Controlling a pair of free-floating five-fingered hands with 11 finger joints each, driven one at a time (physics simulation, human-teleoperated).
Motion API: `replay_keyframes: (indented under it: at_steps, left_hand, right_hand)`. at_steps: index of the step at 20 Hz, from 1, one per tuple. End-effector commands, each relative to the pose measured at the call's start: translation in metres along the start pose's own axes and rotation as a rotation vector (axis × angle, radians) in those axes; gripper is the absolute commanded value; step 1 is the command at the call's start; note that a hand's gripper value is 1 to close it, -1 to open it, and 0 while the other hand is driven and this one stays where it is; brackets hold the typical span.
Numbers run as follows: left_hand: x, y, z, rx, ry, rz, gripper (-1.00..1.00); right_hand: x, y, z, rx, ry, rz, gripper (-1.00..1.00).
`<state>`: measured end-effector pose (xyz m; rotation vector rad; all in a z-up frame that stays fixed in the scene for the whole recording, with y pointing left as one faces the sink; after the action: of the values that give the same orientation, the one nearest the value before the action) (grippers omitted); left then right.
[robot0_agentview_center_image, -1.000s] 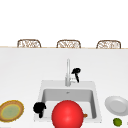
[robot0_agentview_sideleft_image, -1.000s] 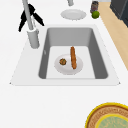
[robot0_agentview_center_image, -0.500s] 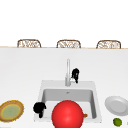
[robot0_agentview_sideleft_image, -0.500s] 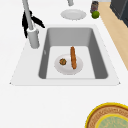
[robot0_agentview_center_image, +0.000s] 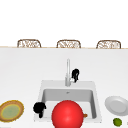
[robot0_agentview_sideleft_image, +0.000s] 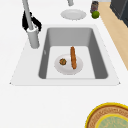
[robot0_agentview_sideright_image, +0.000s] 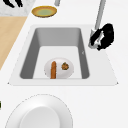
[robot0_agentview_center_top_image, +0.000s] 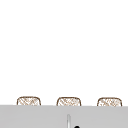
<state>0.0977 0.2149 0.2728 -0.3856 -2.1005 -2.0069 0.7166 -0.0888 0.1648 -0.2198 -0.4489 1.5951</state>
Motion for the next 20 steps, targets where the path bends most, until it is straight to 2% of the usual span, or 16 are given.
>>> replay_keyframes:
  at_steps: [1,20]
  left_hand:
    - [0.000,0.000,0.000,0.000,0.000,0.000,0.00]
    - [0.000,0.000,0.000,0.000,0.000,0.000,0.00]
  right_hand:
    - [-0.022,0.002,0.000,-0.006,-0.072,-0.032,1.00]
    - [-0.034,0.009,-0.025,-0.018,-0.125,-0.099,1.00]
